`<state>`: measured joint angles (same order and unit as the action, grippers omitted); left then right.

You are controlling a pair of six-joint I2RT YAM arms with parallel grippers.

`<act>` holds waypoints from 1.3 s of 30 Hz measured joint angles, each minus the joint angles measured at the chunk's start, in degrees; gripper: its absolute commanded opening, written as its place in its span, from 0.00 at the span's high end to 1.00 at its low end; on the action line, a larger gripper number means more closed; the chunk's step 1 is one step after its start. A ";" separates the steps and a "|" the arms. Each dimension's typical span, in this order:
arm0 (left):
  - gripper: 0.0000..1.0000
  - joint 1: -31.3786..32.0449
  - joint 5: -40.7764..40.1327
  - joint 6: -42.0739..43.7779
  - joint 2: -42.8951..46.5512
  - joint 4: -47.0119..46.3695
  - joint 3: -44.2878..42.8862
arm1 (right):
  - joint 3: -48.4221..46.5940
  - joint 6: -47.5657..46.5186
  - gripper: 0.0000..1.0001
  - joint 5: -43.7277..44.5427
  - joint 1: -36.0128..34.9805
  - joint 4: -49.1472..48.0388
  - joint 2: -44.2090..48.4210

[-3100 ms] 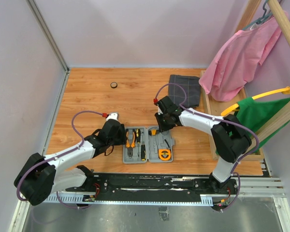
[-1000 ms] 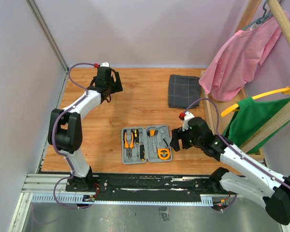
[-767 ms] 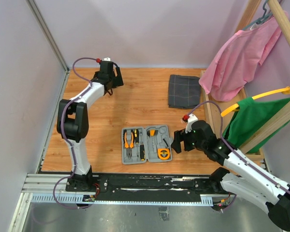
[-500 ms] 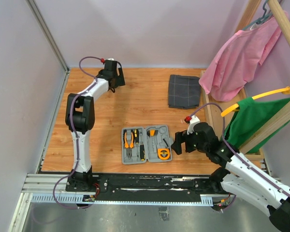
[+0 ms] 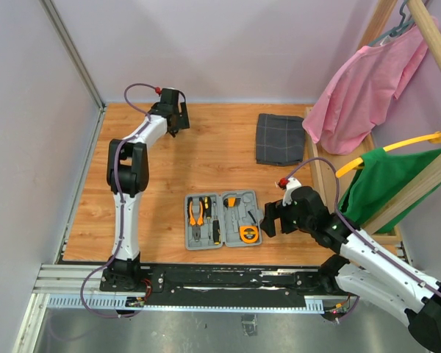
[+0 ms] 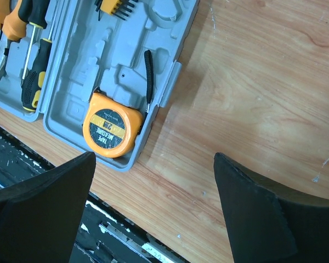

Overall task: Sort the tools into containers
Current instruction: Pick up the engineering item from the center of the board.

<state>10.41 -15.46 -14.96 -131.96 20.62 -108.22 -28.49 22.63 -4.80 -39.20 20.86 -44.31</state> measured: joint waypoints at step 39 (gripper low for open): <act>0.60 -1.70 5.29 0.15 -3.58 -2.36 -0.09 | 0.00 -1.01 0.09 -1.16 0.00 0.55 -1.84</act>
<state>8.71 -10.17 -14.81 -135.55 18.26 -108.31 -28.49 21.63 -5.96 -39.20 21.41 -46.15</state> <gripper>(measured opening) 0.480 0.906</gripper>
